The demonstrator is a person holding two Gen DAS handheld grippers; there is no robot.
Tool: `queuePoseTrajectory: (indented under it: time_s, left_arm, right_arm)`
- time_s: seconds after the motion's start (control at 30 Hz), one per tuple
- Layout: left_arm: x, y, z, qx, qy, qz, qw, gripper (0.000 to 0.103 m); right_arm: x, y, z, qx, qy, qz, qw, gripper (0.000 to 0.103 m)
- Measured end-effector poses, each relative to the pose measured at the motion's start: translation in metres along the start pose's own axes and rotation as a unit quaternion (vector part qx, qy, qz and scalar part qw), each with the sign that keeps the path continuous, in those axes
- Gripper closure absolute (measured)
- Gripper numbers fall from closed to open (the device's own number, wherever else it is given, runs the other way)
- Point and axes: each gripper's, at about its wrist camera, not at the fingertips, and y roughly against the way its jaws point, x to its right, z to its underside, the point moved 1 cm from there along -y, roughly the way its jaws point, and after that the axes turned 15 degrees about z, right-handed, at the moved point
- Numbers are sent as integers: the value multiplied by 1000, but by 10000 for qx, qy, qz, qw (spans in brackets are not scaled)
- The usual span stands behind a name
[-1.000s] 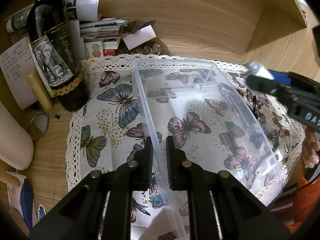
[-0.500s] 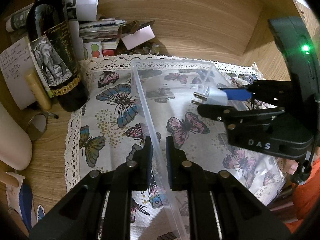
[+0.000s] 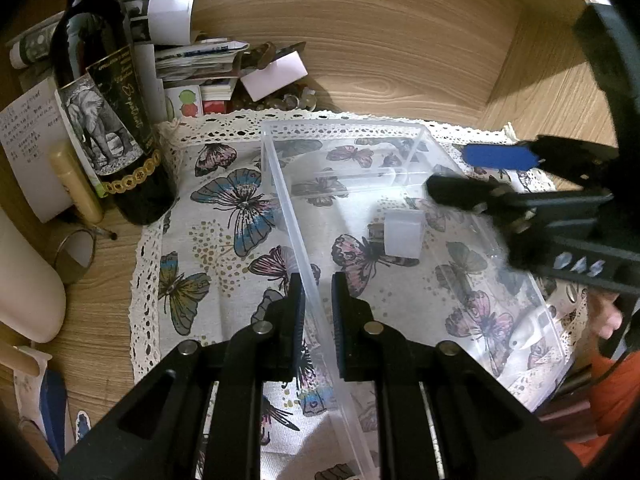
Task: Organize rigid objects
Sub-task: 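Carry the white cube into the clear box and open the right tool, then reach back to the cloth and grasp a small black piece with the right tool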
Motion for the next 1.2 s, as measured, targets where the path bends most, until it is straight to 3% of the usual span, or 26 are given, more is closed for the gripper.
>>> queuePoseTrajectory:
  time_s: [0.3, 0.53, 0.9, 1.2]
  left_arm:
    - [-1, 0, 0, -22, 11, 1, 10000, 91]
    - [-2, -2, -1, -45, 27, -45, 10000, 91]
    - [0, -5, -2, -102, 117, -110, 9998, 91]
    - [2, -7, -3, -128, 120, -175, 9997, 91]
  right_arm:
    - [64, 23, 12, 193, -523, 662, 9963, 45]
    - [116, 10, 31, -145, -999, 1098, 9888, 43]
    - [124, -37, 87, -1079, -986, 916, 9850, 43]
    - [117, -49, 98, -1285, -672, 827, 9860, 43]
